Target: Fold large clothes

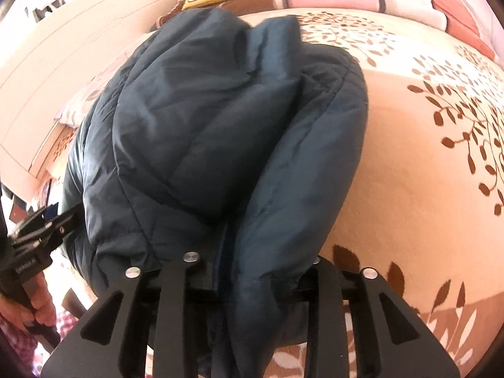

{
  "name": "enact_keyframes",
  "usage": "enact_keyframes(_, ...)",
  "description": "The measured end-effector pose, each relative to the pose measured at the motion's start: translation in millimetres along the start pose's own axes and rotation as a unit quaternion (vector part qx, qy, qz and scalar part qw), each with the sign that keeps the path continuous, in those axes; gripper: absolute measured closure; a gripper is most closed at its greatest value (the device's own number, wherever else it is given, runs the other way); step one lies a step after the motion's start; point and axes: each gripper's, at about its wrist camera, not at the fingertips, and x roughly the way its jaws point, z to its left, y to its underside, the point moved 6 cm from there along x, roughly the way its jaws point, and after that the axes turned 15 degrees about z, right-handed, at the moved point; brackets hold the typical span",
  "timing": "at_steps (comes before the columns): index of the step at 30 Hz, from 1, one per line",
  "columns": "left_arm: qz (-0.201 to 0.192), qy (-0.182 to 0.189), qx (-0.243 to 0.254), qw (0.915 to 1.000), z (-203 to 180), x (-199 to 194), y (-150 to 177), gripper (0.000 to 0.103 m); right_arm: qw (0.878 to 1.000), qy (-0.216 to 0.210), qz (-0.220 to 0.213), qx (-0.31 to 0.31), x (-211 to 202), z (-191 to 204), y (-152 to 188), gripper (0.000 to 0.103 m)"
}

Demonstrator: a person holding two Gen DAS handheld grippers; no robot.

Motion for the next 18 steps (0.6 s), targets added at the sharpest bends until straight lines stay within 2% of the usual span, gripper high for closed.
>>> enact_keyframes(4, -0.011, 0.006, -0.002, 0.9999, 0.7, -16.5, 7.6, 0.029, 0.999, -0.016, 0.0, 0.028, -10.4, -8.8, 1.9, 0.066)
enact_keyframes(6, -0.021, 0.019, -0.01, 0.9996, 3.9, -27.3, 14.4, 0.029, 0.999, -0.022, -0.012, 0.044, -23.5, -15.7, 5.7, 0.066)
enact_keyframes(8, -0.031, 0.035, -0.015, 0.9988, 5.6, -37.7, 23.4, 0.03, 0.998, -0.009, -0.047, 0.046, -44.6, -19.6, 10.4, 0.066)
enact_keyframes(9, -0.034, 0.04, -0.014, 0.9985, 5.1, -40.7, 27.2, 0.041, 0.997, 0.001, -0.067, 0.039, -54.9, -19.0, 15.5, 0.07)
enact_keyframes(10, -0.035, 0.042, -0.011, 0.9984, 3.8, -42.6, 31.4, 0.048, 0.996, 0.011, -0.088, 0.027, -66.1, -15.9, 19.4, 0.088)
enact_keyframes(11, -0.03, 0.04, -0.002, 0.9988, 1.8, -42.1, 36.8, 0.061, 0.995, 0.01, -0.1, 0.007, -74.6, -9.1, 24.2, 0.101)
enact_keyframes(12, -0.024, 0.037, 0.005, 0.999, -0.3, -39.6, 40.1, 0.071, 0.995, 0.005, -0.104, -0.007, -79.3, -2.3, 29.6, 0.101)
enact_keyframes(14, -0.004, 0.018, 0.02, 0.9996, -2.6, -27.6, 47.2, 0.081, 0.994, -0.009, -0.1, -0.047, -81.8, 17.3, 42.8, 0.102)
enact_keyframes(16, 0.002, 0.009, 0.021, 0.9997, -1.1, -21.9, 49.1, 0.082, 0.995, -0.003, -0.068, -0.073, -67.7, 28.8, 49.7, 0.102)
enact_keyframes(18, 0.008, 0.012, 0.02, 0.9997, -0.4, -17.7, 50.2, 0.084, 0.997, 0.026, -0.03, -0.069, -43.7, 26.7, 50.4, 0.102)
